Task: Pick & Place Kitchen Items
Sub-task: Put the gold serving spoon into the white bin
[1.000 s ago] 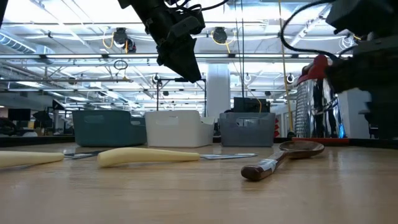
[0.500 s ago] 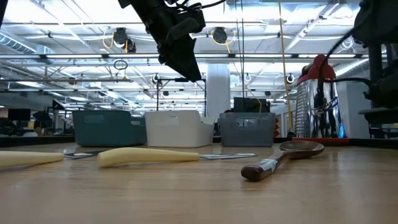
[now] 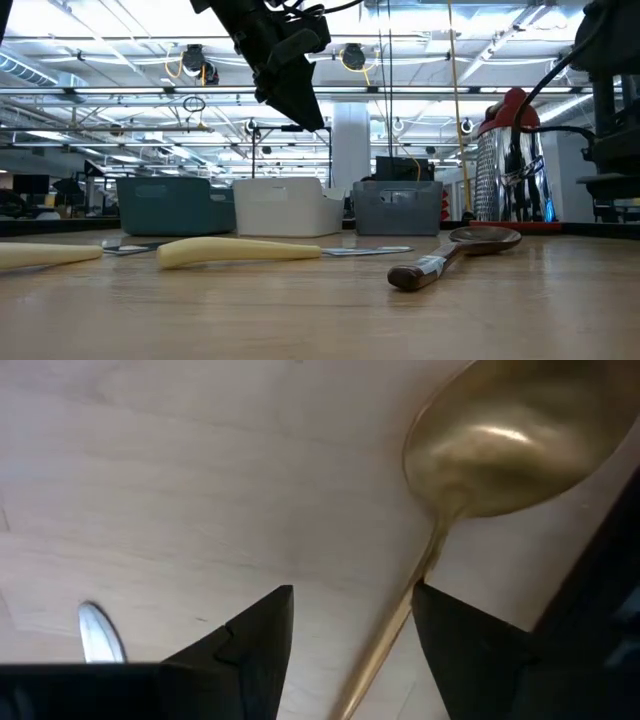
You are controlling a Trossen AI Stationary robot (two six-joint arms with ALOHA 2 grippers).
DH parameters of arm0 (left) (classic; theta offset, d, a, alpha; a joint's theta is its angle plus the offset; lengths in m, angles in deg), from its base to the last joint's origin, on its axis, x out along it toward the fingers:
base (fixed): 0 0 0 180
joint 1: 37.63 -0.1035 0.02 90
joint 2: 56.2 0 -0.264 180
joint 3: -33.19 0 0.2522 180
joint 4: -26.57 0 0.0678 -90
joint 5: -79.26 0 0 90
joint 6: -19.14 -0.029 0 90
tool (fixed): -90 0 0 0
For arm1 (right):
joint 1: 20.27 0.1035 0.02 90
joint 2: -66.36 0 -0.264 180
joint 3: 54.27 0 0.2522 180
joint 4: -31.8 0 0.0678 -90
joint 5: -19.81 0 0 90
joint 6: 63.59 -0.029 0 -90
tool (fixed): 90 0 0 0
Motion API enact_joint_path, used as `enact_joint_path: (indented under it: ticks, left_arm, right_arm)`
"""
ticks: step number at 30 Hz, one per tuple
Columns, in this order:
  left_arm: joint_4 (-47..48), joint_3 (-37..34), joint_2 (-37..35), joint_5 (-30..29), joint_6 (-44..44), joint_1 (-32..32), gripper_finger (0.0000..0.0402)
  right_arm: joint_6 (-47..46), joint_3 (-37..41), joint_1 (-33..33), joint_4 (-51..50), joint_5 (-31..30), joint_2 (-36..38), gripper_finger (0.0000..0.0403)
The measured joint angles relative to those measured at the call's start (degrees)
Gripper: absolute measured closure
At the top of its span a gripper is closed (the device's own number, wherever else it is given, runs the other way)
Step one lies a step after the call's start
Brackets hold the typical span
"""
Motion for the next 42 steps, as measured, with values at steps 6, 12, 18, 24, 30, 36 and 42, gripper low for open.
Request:
enact_joint_path:
  ticks: [6,12,18,24,30,36,42]
  left_arm:
    - [0.0,0.0,0.0,0.0,0.0,0.0,0.0254]
    - [0.1,0.0,0.0,0.0,0.2,0.0,0.0254]
    - [0.0,0.0,0.0,0.0,0.3,0.0,0.0254]
    - [0.0,0.0,0.0,0.0,0.0,0.0,0.0254]
    - [0.0,0.0,0.0,0.0,0.1,0.0,0.0254]
    - [0.0,0.0,0.0,0.0,0.0,0.0,0.0254]
    - [0.1,0.0,0.0,0.0,-0.1,0.0,0.0254]
  right_arm:
    - [-0.9,2.7,0.0,1.5,7.7,-0.7,0.0202]
    - [0.3,2.8,0.0,1.5,8.6,-0.6,0.0202]
    - [3.2,2.8,0.1,2.6,5.7,-0.6,0.0204]
    - [5.6,2.8,0.1,2.6,2.5,-0.7,0.0247]
    - [4.0,2.8,0.0,1.9,0.5,-0.7,0.0328]
    - [5.8,2.9,0.0,2.1,-0.4,-0.7,0.0393]
    - [9.7,2.9,0.0,5.3,0.1,-0.7,0.0386]
